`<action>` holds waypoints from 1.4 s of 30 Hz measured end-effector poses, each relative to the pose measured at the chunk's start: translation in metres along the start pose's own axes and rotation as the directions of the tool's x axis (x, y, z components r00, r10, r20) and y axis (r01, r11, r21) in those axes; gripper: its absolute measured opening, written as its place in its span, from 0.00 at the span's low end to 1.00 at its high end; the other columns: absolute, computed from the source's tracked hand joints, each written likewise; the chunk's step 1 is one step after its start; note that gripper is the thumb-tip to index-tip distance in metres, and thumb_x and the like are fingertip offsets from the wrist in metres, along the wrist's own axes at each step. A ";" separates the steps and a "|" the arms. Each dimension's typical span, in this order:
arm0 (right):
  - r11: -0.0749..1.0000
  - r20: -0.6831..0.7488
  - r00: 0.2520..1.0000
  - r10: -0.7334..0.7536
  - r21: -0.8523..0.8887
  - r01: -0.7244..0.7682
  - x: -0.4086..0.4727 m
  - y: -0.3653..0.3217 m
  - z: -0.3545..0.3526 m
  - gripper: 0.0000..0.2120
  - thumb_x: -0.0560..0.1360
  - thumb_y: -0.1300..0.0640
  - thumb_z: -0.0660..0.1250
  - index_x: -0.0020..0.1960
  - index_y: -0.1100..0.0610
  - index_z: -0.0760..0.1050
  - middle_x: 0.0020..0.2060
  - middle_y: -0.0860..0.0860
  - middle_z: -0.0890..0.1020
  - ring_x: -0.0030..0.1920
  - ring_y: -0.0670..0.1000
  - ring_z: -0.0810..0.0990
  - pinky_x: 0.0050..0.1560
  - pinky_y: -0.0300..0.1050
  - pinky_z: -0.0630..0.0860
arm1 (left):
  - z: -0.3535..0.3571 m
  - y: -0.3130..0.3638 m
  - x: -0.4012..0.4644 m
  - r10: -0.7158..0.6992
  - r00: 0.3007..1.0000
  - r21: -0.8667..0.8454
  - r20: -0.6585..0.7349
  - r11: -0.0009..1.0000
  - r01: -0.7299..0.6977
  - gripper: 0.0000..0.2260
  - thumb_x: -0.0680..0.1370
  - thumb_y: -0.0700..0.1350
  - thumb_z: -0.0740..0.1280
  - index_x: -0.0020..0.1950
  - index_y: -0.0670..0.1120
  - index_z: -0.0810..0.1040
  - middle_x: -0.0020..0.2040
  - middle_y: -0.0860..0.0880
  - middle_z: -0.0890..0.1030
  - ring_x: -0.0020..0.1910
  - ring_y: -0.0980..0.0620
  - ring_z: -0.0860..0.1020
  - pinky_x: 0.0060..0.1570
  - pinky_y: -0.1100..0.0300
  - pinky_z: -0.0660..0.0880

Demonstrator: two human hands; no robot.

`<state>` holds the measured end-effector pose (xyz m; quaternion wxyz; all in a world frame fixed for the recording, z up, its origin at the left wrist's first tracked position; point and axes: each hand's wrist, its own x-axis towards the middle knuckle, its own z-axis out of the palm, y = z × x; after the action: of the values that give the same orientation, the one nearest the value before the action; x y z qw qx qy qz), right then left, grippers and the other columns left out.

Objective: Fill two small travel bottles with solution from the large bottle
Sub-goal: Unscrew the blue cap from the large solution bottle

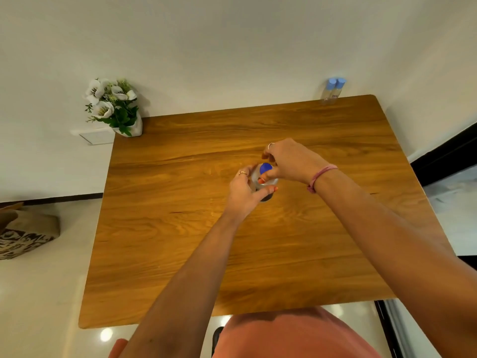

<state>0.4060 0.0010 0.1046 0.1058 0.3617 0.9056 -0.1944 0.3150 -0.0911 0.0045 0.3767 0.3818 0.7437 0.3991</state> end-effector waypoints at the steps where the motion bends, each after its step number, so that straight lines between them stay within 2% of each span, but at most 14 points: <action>1: 1.000 0.047 0.999 -0.023 -0.015 0.023 0.001 -0.002 -0.003 0.27 0.69 0.52 0.73 0.65 0.56 0.71 0.60 0.54 0.77 0.58 0.53 0.76 0.57 0.45 0.74 | -0.001 0.000 0.000 0.000 1.000 -0.010 0.001 1.000 0.000 0.32 0.66 0.47 0.78 0.66 0.45 0.70 0.61 0.51 0.77 0.57 0.57 0.74 0.54 0.65 0.70; 2: 0.997 0.079 0.996 -0.051 -0.057 0.056 0.002 -0.005 -0.004 0.27 0.69 0.54 0.74 0.66 0.54 0.70 0.61 0.53 0.76 0.60 0.53 0.75 0.57 0.45 0.73 | -0.001 0.000 0.001 -0.001 1.000 -0.021 0.003 1.000 0.001 0.31 0.66 0.47 0.79 0.65 0.45 0.71 0.61 0.50 0.78 0.57 0.56 0.75 0.52 0.67 0.70; 5: 0.975 0.048 0.994 -0.096 -0.198 0.104 -0.001 -0.012 0.000 0.12 0.75 0.61 0.66 0.58 0.56 0.75 0.55 0.55 0.78 0.52 0.52 0.77 0.49 0.42 0.72 | -0.002 0.001 -0.001 -0.005 1.000 -0.035 0.015 0.999 0.005 0.29 0.66 0.46 0.79 0.63 0.46 0.71 0.59 0.51 0.78 0.55 0.57 0.75 0.45 0.76 0.66; 8: 0.979 -0.035 0.998 -0.051 -0.200 0.043 -0.004 -0.015 0.006 0.09 0.76 0.63 0.64 0.55 0.58 0.76 0.53 0.57 0.78 0.50 0.54 0.79 0.48 0.42 0.74 | -0.002 0.001 -0.001 0.007 1.000 -0.037 0.013 0.999 -0.006 0.30 0.65 0.46 0.79 0.64 0.45 0.71 0.60 0.50 0.77 0.55 0.58 0.74 0.50 0.71 0.69; 14: 0.967 -0.130 0.990 0.047 -0.243 -0.078 -0.004 -0.022 0.009 0.13 0.74 0.50 0.68 0.48 0.60 0.72 0.46 0.56 0.78 0.40 0.51 0.74 0.41 0.40 0.72 | 0.000 -0.002 0.001 0.023 1.000 -0.014 -0.005 1.000 -0.023 0.35 0.64 0.48 0.79 0.67 0.45 0.70 0.64 0.49 0.76 0.62 0.53 0.73 0.57 0.62 0.70; 17: 0.978 -0.033 0.997 0.075 -0.195 -0.080 -0.005 -0.019 0.000 0.20 0.72 0.45 0.69 0.51 0.61 0.72 0.43 0.55 0.74 0.42 0.51 0.74 0.44 0.42 0.73 | 0.001 -0.003 0.001 0.022 1.000 -0.028 0.001 0.999 -0.022 0.35 0.64 0.48 0.79 0.68 0.46 0.69 0.64 0.49 0.76 0.63 0.51 0.74 0.62 0.53 0.73; 20: 0.976 0.089 0.996 -0.024 -0.212 0.042 -0.004 -0.016 -0.009 0.25 0.70 0.53 0.73 0.63 0.58 0.71 0.55 0.56 0.78 0.54 0.54 0.77 0.53 0.44 0.75 | 0.001 -0.003 0.003 0.038 0.999 -0.021 0.001 0.999 -0.038 0.33 0.64 0.48 0.79 0.65 0.46 0.71 0.61 0.49 0.78 0.60 0.52 0.76 0.60 0.55 0.74; 21: 0.971 0.095 0.993 -0.072 -0.221 0.091 -0.004 -0.015 -0.010 0.22 0.71 0.56 0.71 0.64 0.57 0.71 0.56 0.55 0.78 0.56 0.53 0.77 0.53 0.43 0.74 | 0.001 -0.003 0.002 0.035 0.999 -0.021 -0.002 0.999 -0.035 0.32 0.64 0.48 0.79 0.64 0.45 0.72 0.60 0.49 0.78 0.59 0.52 0.76 0.58 0.57 0.74; 24: 0.961 0.025 0.993 -0.119 -0.248 0.121 -0.003 -0.015 -0.006 0.10 0.76 0.58 0.66 0.56 0.58 0.76 0.51 0.55 0.80 0.49 0.52 0.79 0.45 0.39 0.72 | 0.000 -0.001 0.003 0.029 1.000 -0.024 -0.004 0.999 -0.029 0.31 0.64 0.47 0.79 0.64 0.45 0.72 0.60 0.49 0.78 0.57 0.54 0.76 0.55 0.61 0.73; 29: 0.945 -0.067 0.998 -0.005 -0.327 -0.018 0.001 -0.013 0.000 0.15 0.76 0.48 0.65 0.50 0.61 0.73 0.48 0.57 0.78 0.39 0.52 0.75 0.39 0.42 0.73 | 0.001 -0.002 0.002 0.027 1.000 0.005 -0.016 1.000 -0.027 0.34 0.65 0.48 0.79 0.67 0.45 0.70 0.64 0.49 0.76 0.63 0.52 0.73 0.59 0.60 0.72; 32: 0.969 0.067 0.998 0.015 -0.246 0.002 0.000 -0.012 -0.005 0.20 0.73 0.48 0.69 0.57 0.60 0.72 0.52 0.57 0.77 0.47 0.53 0.76 0.46 0.44 0.73 | 0.001 0.000 0.001 0.038 0.999 0.001 -0.014 0.999 -0.038 0.33 0.66 0.47 0.78 0.67 0.44 0.70 0.63 0.48 0.76 0.62 0.52 0.73 0.57 0.61 0.71; 34: 0.973 0.093 0.994 -0.051 -0.221 0.071 -0.001 -0.015 -0.006 0.18 0.74 0.55 0.69 0.62 0.58 0.72 0.56 0.56 0.77 0.54 0.54 0.77 0.51 0.44 0.73 | 0.001 0.000 0.001 0.034 0.999 -0.019 -0.015 0.999 -0.034 0.32 0.65 0.47 0.79 0.66 0.44 0.71 0.62 0.49 0.77 0.60 0.53 0.74 0.55 0.62 0.70; 37: 0.960 0.021 0.996 -0.089 -0.263 0.091 -0.002 -0.018 -0.002 0.09 0.77 0.60 0.63 0.57 0.59 0.74 0.55 0.57 0.78 0.51 0.54 0.79 0.47 0.41 0.72 | 0.000 0.001 0.000 0.030 0.999 -0.029 -0.010 0.999 -0.031 0.32 0.65 0.47 0.79 0.65 0.45 0.71 0.61 0.50 0.76 0.57 0.57 0.73 0.56 0.62 0.71; 42: 0.931 -0.055 0.998 -0.027 -0.366 0.005 -0.004 -0.022 0.000 0.15 0.78 0.50 0.62 0.54 0.62 0.73 0.50 0.57 0.77 0.48 0.55 0.79 0.45 0.44 0.74 | 0.001 -0.001 0.001 0.025 1.000 -0.030 -0.001 0.999 -0.025 0.34 0.64 0.48 0.79 0.67 0.45 0.70 0.63 0.49 0.76 0.62 0.52 0.74 0.61 0.55 0.73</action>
<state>0.3933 -0.0162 0.1118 0.1427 0.3341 0.9316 -0.0126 0.3149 -0.0904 0.0026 0.3769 0.3853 0.7330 0.4150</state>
